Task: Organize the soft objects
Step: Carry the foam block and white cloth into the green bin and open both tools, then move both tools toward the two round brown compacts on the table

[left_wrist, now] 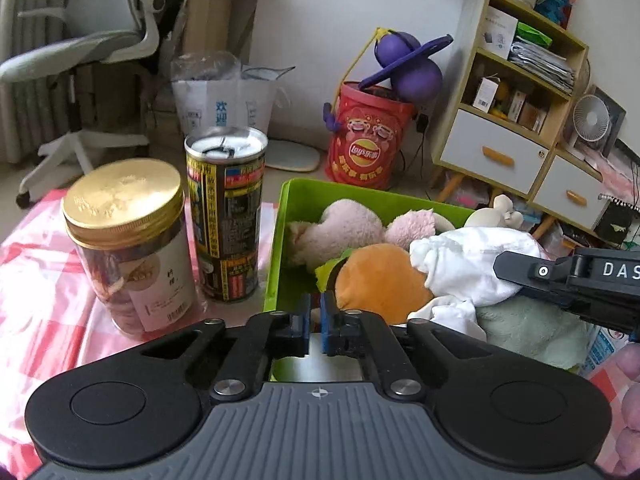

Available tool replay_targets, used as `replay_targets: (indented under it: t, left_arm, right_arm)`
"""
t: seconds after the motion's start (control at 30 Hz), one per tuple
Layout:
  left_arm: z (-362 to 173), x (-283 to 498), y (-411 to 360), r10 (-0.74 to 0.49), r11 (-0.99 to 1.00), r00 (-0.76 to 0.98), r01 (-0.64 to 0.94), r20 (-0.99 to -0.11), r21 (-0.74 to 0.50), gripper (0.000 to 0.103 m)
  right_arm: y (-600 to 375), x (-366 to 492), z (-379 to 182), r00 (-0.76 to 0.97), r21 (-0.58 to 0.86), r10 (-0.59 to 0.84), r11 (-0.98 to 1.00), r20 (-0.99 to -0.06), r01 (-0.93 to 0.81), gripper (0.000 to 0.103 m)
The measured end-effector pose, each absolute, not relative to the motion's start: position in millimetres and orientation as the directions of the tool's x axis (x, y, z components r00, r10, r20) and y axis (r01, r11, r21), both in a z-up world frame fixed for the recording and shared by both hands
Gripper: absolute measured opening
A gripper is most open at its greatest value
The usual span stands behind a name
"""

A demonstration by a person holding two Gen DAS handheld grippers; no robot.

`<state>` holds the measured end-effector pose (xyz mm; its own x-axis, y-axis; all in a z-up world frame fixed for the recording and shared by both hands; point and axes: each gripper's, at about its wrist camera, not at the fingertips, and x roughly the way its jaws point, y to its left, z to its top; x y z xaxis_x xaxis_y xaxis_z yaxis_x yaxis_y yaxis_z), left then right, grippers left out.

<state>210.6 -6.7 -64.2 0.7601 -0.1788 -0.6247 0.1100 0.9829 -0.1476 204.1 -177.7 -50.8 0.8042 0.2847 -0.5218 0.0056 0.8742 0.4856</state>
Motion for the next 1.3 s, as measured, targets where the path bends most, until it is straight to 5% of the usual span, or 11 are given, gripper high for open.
replay_targets:
  t: [0.1,0.17,0.3,0.4,0.57,0.87,1.3]
  left_arm:
    - [-57,208,-6,-0.185,0.982,0.764,0.114,-0.618,-0.153,0.017]
    - [-52,202,-3,-0.192,0.979,0.767,0.108,-0.612,-0.171,0.038]
    - [-45,189,-2,-0.179,0.983,0.768,0.115,-0.615,-0.143,0.047]
    - [-38,178,7,-0.182,0.982,0.764,0.11,-0.619,-0.153,0.068]
    - [-30,156,22,-0.181,0.983,0.756,0.117,-0.63,-0.142,0.076]
    - [-24,115,51,-0.158,0.987,0.714,0.117,-0.683,-0.106,0.092]
    - [-39,88,76,-0.151,0.988,0.694,0.098,-0.704,-0.116,0.098]
  right_arm:
    - [-178,201,-45,0.802,0.457,0.277,0.89,-0.529,-0.006,0.021]
    - [-179,198,-41,0.801,0.452,0.279,0.892,-0.529,-0.012,0.028]
    - [-183,191,-33,0.803,0.439,0.261,0.899,-0.536,0.0,0.034]
    - [-185,181,-25,0.805,0.421,0.242,0.907,-0.542,0.01,0.04]
    - [-187,161,-9,0.809,0.394,0.218,0.919,-0.545,0.018,0.052]
    - [-171,115,1,0.797,0.322,0.203,0.947,-0.568,-0.011,0.059]
    - [-144,69,-36,0.738,0.205,0.166,0.978,-0.654,-0.039,0.065]
